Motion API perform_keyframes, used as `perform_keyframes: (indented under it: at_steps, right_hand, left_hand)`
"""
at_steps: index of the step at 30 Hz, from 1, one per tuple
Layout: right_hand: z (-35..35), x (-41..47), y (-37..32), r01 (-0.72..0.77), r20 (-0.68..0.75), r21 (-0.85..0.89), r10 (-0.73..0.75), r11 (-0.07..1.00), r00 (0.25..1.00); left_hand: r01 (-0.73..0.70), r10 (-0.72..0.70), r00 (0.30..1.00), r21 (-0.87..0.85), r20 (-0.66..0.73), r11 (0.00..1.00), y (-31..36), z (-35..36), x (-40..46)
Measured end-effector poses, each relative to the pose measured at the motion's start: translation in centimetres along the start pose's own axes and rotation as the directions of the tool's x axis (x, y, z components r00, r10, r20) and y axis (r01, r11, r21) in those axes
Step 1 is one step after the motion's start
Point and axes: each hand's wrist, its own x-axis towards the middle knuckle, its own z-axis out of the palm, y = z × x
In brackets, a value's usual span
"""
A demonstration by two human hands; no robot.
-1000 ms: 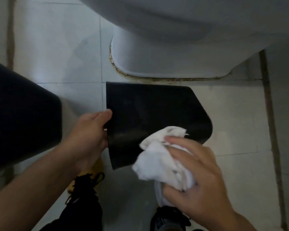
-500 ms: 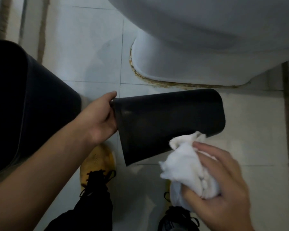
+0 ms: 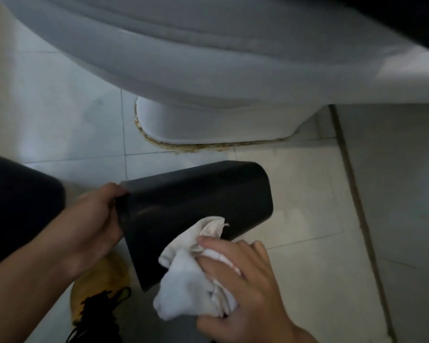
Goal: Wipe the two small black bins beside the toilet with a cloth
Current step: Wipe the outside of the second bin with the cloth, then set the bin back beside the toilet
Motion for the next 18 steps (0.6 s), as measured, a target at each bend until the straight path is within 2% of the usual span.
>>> perform_keyframes:
  at_steps: [3,5,8,10,12,18]
  right_hand:
    - [-2.3,0.4,0.2,-0.004,-0.054,-0.044,0.002,0.999,0.999]
    - [-3.2,0.4,1.3,-0.038,-0.068,-0.093,0.032,0.995,0.997]
    - [-3.6,0.2,4.5,-0.197,-0.096,-0.122,0.186,0.973,0.978]
    - [-4.1,-0.1,6.9,-0.333,-0.132,-0.137,0.316,0.933,0.939]
    - [-5.2,-0.3,8.2,-0.407,-0.132,-0.151,0.39,0.901,0.911]
    - [-12.1,2.1,5.1,-0.344,-0.068,0.089,0.35,0.935,0.934]
  left_hand:
    - [-0.024,0.027,0.999,0.081,-0.034,0.996,0.4,2.2,-2.6]
    - [-0.016,0.013,0.999,0.099,0.035,0.995,1.1,3.1,-4.2]
    - [0.032,-0.038,0.998,0.122,0.048,0.992,2.2,3.5,-5.2]
    - [0.075,-0.079,0.996,0.109,0.029,0.991,2.8,4.2,-5.7]
    - [0.098,-0.102,0.994,0.108,0.034,0.989,3.0,5.0,-6.6]
    - [0.171,-0.191,0.974,0.16,0.125,0.972,4.1,8.5,-8.8]
